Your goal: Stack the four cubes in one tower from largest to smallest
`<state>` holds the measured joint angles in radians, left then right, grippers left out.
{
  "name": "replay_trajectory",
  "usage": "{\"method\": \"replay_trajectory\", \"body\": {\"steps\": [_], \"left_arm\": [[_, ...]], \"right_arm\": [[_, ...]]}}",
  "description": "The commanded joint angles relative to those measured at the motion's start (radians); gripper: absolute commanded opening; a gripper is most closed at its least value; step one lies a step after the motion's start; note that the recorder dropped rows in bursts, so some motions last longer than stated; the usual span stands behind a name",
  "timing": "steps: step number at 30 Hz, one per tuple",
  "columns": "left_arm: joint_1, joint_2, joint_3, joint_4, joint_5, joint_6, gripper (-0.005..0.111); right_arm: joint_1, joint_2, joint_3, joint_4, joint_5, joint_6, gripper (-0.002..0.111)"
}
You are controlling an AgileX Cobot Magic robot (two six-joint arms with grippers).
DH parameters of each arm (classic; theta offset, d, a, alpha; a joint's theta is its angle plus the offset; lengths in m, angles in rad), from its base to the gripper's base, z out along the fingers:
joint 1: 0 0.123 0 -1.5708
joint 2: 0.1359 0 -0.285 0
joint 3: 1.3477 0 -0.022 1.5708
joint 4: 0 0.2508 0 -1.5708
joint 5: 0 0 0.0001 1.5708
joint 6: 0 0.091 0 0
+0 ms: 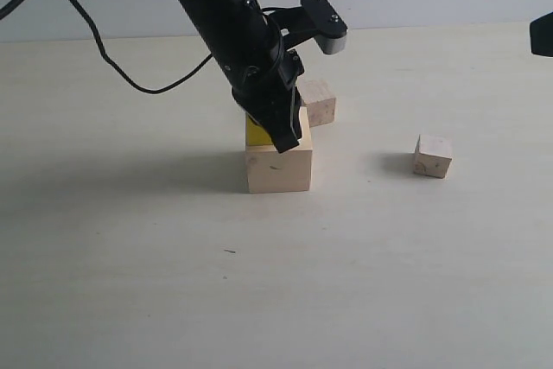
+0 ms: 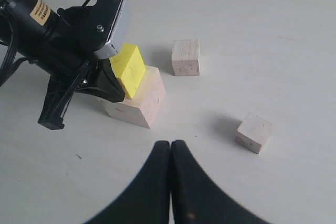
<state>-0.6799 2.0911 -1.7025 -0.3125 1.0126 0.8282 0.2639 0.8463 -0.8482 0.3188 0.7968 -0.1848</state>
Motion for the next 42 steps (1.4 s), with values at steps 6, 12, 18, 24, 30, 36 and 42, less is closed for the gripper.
{"method": "replay_trajectory", "body": {"steps": [6,12,18,24,30,36,42], "left_arm": [[-0.007,-0.006,0.002,-0.023,0.033,-0.015,0.000],[-0.007,-0.062,0.002,-0.084,0.081,-0.015,0.000],[-0.007,-0.194,0.002,-0.094,0.096,-0.085,0.000],[-0.007,-0.329,0.002,-0.020,-0.043,-0.187,0.000],[0.012,-0.381,0.007,0.029,-0.043,-0.278,0.000],[0.019,-0.445,0.080,0.129,-0.076,-0.380,0.000],[0.039,-0.538,0.183,0.127,-0.074,-0.436,0.000]], "right_arm": [[0.003,-0.002,0.003,-0.007,-0.010,0.002,0.000],[0.003,-0.002,0.003,-0.007,-0.010,0.002,0.000],[0.003,-0.002,0.003,-0.012,-0.018,0.002,0.000],[0.003,0.078,0.003,-0.053,-0.150,0.002,0.000],[0.003,0.292,0.001,-0.064,-0.360,0.015,0.000],[0.003,0.566,-0.147,-0.065,-0.364,0.029,0.000],[0.003,0.820,-0.492,-0.069,-0.154,0.032,0.000]]}}
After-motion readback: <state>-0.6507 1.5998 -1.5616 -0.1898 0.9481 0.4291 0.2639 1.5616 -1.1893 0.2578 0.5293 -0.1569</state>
